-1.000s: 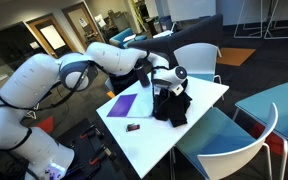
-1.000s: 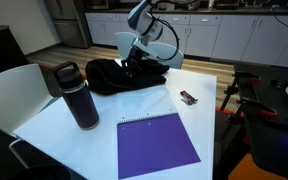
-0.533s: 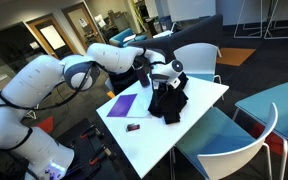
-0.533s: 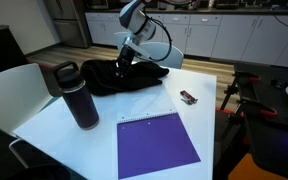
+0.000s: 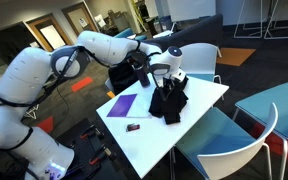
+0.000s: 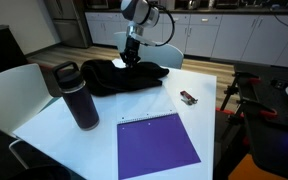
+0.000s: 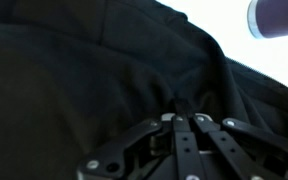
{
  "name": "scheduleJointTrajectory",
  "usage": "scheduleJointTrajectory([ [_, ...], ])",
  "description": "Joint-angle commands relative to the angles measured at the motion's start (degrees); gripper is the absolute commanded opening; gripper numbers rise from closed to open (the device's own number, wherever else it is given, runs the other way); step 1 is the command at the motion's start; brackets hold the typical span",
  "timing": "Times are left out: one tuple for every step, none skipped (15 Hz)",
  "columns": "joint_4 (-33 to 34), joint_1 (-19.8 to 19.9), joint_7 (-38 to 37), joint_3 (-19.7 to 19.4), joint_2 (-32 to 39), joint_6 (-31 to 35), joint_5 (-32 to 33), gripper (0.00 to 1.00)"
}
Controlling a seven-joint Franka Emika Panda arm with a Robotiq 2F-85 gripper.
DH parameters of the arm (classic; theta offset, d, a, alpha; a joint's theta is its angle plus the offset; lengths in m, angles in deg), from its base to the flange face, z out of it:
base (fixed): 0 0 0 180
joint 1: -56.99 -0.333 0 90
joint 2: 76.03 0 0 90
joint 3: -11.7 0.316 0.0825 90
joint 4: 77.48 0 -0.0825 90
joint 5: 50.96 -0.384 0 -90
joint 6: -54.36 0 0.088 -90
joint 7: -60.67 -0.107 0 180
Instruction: Push the black jersey to the left
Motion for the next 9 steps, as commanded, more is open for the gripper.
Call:
scheduleJointTrajectory([
  [-13.3, 1.2, 6.5, -0.2, -11.2, 8.3, 5.9, 0.00],
  [-15.5, 2.0, 8.3, 0.4, -13.3, 11.0, 7.2, 0.00],
  [-17.9, 3.0, 10.0, 1.1, -15.5, 13.3, 8.1, 0.00],
  [-20.3, 4.0, 11.6, 1.9, -17.5, 15.8, 8.4, 0.00],
  [-22.8, 4.9, 12.9, 2.5, -19.7, 17.6, 8.8, 0.00],
  [-25.3, 5.8, 14.0, 3.1, -21.8, 19.2, 8.8, 0.00],
  [-27.9, 6.5, 15.3, 3.8, -23.9, 20.7, 8.6, 0.00],
  [-30.4, 7.3, 16.4, 4.3, -26.0, 21.7, 8.3, 0.00],
  [-33.0, 8.0, 17.4, 4.9, -28.1, 22.7, 8.0, 0.00],
])
